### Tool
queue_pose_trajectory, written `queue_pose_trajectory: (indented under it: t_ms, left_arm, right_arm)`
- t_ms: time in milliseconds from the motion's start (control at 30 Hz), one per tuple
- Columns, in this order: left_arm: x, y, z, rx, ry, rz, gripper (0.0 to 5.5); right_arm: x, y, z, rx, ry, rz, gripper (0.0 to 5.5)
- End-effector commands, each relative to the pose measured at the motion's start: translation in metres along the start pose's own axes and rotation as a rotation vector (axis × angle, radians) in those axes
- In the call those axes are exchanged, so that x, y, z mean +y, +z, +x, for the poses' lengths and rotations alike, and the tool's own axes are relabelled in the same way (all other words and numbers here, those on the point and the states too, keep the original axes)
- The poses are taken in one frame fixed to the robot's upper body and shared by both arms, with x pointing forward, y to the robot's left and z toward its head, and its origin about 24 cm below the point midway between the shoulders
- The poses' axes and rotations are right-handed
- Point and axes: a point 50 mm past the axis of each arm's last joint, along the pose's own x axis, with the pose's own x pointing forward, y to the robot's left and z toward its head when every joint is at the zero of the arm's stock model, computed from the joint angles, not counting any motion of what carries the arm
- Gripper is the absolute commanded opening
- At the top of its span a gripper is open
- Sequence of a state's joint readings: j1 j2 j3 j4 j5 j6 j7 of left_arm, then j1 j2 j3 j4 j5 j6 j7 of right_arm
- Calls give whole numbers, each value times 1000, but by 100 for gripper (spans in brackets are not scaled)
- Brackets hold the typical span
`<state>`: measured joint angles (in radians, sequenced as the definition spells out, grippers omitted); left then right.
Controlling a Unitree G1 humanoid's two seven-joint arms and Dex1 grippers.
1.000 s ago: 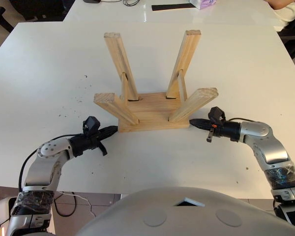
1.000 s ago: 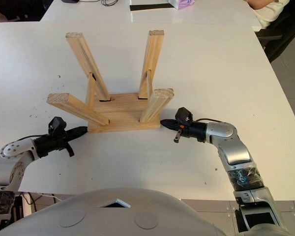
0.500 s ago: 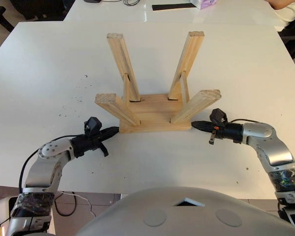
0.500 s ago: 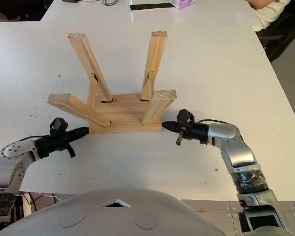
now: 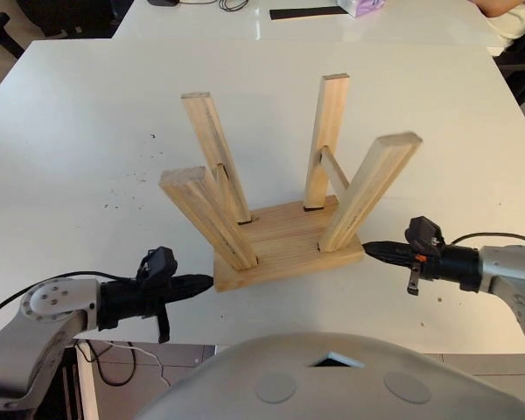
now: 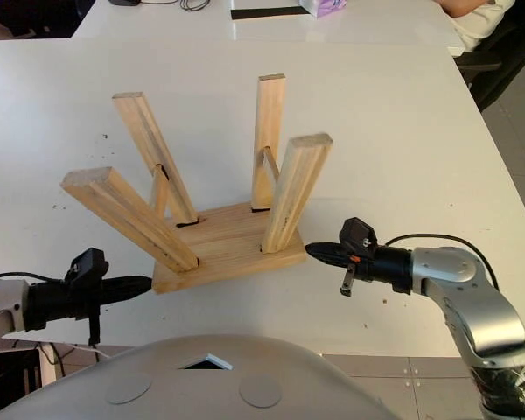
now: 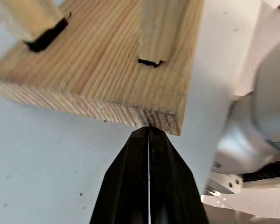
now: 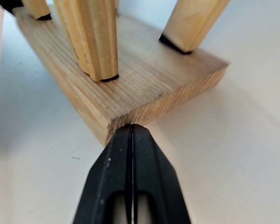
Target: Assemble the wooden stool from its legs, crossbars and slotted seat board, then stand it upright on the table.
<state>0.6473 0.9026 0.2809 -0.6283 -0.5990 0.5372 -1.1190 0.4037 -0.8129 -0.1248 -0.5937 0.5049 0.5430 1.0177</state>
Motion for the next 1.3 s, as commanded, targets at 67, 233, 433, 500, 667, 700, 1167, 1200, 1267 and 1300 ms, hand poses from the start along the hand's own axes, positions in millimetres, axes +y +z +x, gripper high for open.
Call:
queue_pose_trajectory:
  t_ms: [67,233,433,500,667,700,1167,1200,1267,1300]
  left_arm:
    - [-13,38,-1,-149,-161,100,1]
    - [-7,40,5,-177,-142,93,1]
    - [-7,43,8,-208,-140,93,1]
    - [-3,45,5,-212,-124,107,1]
    - [2,57,1,-252,-116,134,1]
    - [0,59,2,-262,-125,132,1]
    - [4,61,6,-292,-106,100,1]
    - [7,64,6,-311,-95,104,1]
    - [11,69,5,-346,-79,109,1]
    - [12,71,5,-354,-77,112,1]
  right_arm:
    - [36,33,1,-148,230,-55,0]
    - [32,43,-1,-162,240,-82,0]
    - [13,54,-8,-180,183,-115,0]
    - [10,59,-11,-184,181,-129,0]
    - [15,65,-11,-185,227,-135,0]
    - [16,63,-11,-180,230,-127,0]
    - [16,52,2,-217,205,-51,0]
    - [14,55,2,-236,194,-46,0]
    - [7,62,0,-264,184,-44,0]
    - [6,64,-1,-269,185,-44,0]
